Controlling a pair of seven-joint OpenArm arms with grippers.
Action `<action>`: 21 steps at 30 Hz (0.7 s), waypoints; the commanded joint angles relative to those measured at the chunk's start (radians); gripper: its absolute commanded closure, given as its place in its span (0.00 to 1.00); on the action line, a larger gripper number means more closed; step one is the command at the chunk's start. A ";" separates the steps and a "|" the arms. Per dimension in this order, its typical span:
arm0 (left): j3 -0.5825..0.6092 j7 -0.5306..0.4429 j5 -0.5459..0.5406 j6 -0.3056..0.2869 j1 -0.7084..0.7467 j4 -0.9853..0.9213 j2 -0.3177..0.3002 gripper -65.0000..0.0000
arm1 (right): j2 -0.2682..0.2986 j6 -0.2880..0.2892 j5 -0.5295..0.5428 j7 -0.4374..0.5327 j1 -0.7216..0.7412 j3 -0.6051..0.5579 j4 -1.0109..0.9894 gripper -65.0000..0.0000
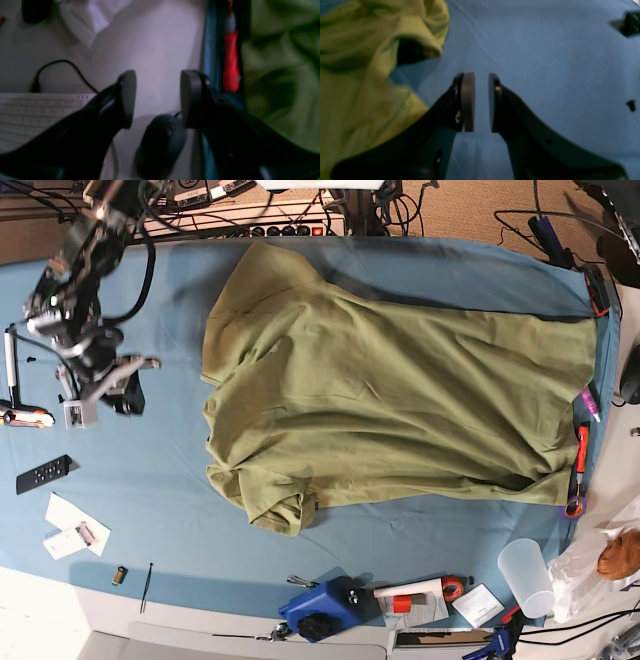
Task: Layout the t-shirt on the table in an organized manner, then fold the t-shirt properly
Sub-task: 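Release the right gripper and grasp the shirt side near the sleeve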
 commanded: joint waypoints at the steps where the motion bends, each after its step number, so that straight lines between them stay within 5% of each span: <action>1: -0.033 -0.007 -0.039 -0.009 -0.003 0.015 -0.027 0.55 | 0.015 0.000 0.017 0.028 0.047 0.003 -0.011 0.84; 6: -0.090 -0.002 -0.086 -0.053 0.043 0.015 -0.027 0.55 | 0.020 0.001 0.008 0.028 0.188 -0.026 -0.151 0.84; 12: -0.090 -0.001 -0.098 -0.052 0.061 0.015 -0.026 0.55 | 0.047 0.070 -0.058 0.028 0.246 -0.209 -0.317 0.83; 16: -0.090 -0.002 -0.099 -0.052 0.061 0.015 -0.026 0.55 | 0.047 0.070 -0.058 0.029 0.246 -0.323 -0.341 0.71; 21: -0.090 -0.002 -0.099 -0.052 0.061 0.015 -0.026 0.55 | 0.043 0.032 -0.080 0.082 0.247 -0.359 -0.341 0.70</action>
